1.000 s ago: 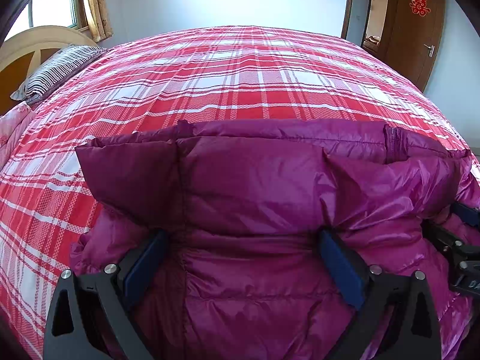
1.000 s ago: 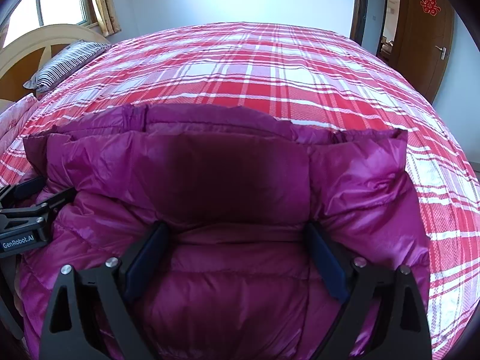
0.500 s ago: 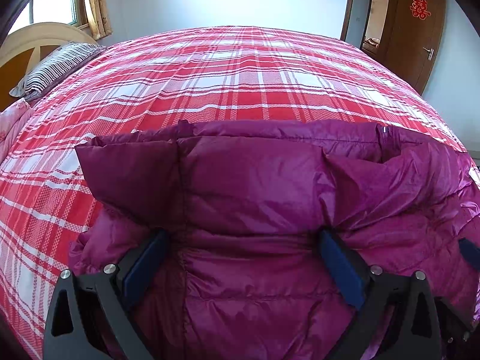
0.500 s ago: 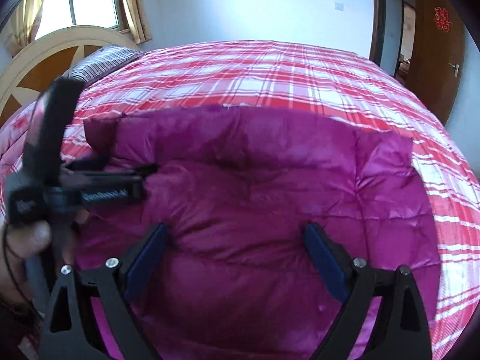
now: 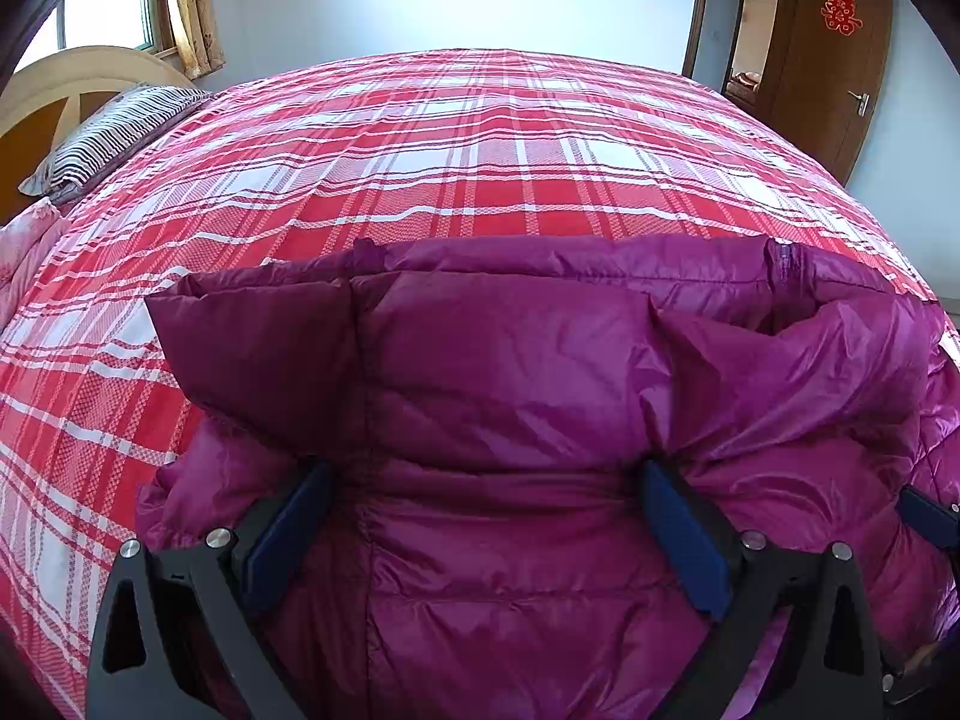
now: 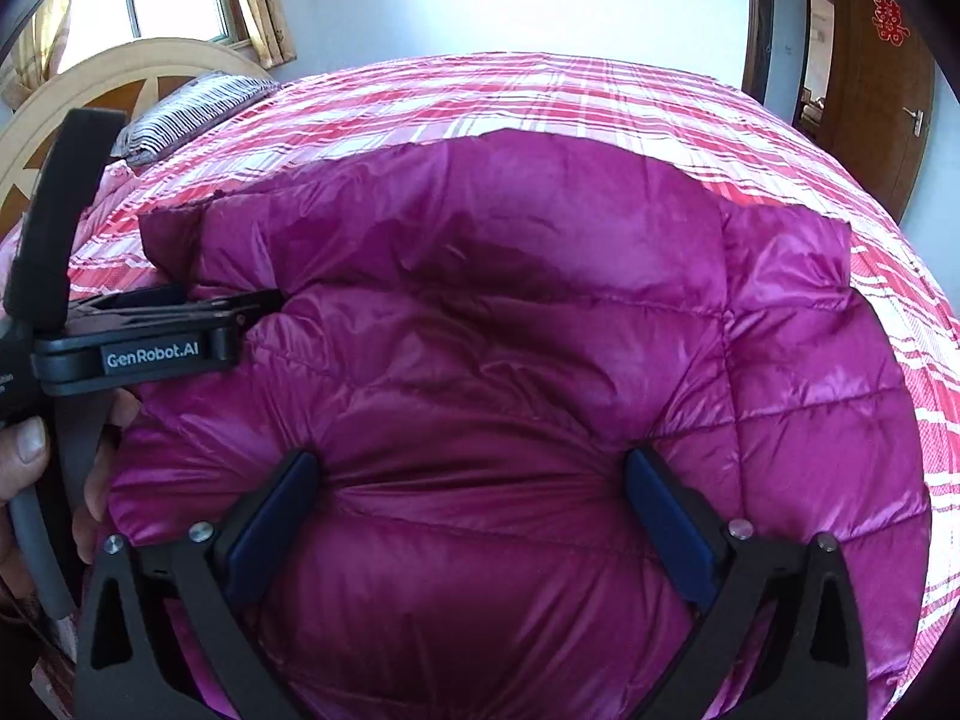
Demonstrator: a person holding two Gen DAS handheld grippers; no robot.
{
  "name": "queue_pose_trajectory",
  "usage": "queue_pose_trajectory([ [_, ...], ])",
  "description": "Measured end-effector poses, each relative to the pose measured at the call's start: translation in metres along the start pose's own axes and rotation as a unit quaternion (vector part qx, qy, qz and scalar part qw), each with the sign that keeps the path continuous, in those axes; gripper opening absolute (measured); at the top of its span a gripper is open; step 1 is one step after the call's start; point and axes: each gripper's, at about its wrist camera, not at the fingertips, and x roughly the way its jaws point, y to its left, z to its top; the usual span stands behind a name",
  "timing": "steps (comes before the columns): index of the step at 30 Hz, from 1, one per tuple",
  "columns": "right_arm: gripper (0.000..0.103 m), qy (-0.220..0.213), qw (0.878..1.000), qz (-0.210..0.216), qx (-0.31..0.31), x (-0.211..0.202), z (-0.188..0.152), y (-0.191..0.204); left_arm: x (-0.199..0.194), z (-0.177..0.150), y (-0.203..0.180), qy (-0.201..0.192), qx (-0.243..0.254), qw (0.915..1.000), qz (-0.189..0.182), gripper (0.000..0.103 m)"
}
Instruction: Fold large clothes
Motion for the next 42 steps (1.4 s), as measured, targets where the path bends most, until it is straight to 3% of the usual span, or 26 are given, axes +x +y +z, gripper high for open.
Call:
queue_pose_trajectory([
  [38, 0.103, -0.001, 1.0, -0.005, 0.001, 0.0024, -0.0004, 0.0022, -0.0001, 0.0005, -0.0011, 0.002, 0.004, 1.0, 0.005, 0.102],
  [42, 0.103, -0.003, 1.0, -0.011, -0.001, 0.0009, -0.0001, 0.004, -0.0051, 0.0073, 0.0066, 0.032, 0.005, 0.9991, -0.026, 0.102],
])
